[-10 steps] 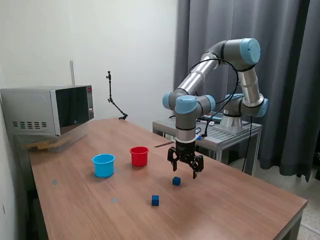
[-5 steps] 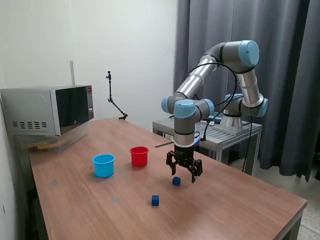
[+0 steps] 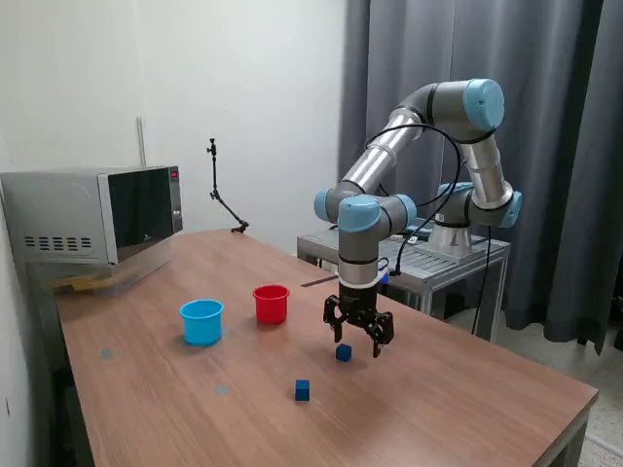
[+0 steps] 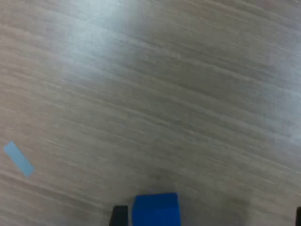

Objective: Place red objects in the red bin, and blue objects in the blue bin.

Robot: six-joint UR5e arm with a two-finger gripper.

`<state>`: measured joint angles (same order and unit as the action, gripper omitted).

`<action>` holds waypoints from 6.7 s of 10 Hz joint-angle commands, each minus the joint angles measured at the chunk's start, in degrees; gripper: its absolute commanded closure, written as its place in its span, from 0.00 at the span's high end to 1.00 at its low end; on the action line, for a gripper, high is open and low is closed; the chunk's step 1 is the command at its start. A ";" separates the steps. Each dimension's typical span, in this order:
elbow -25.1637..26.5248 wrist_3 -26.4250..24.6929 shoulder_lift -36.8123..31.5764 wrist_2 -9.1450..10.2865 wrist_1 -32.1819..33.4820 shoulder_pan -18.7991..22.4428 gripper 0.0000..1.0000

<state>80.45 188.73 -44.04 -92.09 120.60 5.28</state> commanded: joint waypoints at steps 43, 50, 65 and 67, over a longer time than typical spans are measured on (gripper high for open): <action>-0.39 -0.03 1.85 0.42 1.04 -1.76 1.00; -0.30 0.06 1.76 3.59 4.55 -1.85 1.00; 0.49 0.58 1.85 2.97 5.00 -2.64 1.00; 0.58 0.59 1.50 1.75 4.91 -2.73 1.00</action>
<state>80.96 189.28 -42.31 -89.47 125.55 2.61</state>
